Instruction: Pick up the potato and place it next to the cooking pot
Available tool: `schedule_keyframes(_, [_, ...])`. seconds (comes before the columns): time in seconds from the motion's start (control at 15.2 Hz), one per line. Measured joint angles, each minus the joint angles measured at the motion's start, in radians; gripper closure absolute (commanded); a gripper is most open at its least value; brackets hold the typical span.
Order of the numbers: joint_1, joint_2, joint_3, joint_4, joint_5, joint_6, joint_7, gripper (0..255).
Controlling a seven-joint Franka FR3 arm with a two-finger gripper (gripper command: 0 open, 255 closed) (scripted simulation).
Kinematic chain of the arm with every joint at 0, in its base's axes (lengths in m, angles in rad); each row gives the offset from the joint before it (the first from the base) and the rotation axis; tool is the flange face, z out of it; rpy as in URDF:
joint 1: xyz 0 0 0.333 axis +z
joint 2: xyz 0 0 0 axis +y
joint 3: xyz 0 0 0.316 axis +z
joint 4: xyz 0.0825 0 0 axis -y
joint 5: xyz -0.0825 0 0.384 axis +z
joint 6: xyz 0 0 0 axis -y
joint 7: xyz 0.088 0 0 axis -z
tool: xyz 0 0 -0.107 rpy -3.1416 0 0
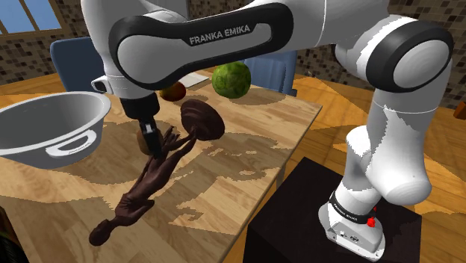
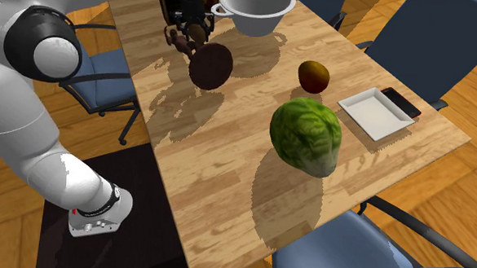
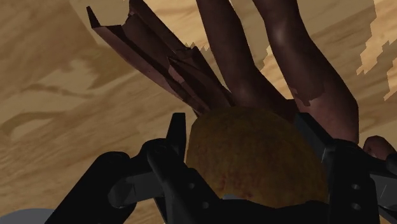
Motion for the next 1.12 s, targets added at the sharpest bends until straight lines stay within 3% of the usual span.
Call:
schedule_keyframes(0.33, [0.002,0.005,-0.001,0.008,-0.001,-0.006,0.004,255])
schedule_keyframes(0.4, [0.0,0.011,-0.001,0.017,0.001,-0.01,-0.001,0])
schedule_keyframes(0.79, [-0.004,0.0,-0.005,-0.02,0.0,0.024,-0.005,0])
schedule_keyframes(1.12, [0.0,0.077,-0.003,0.107,-0.001,-0.114,-0.002,0])
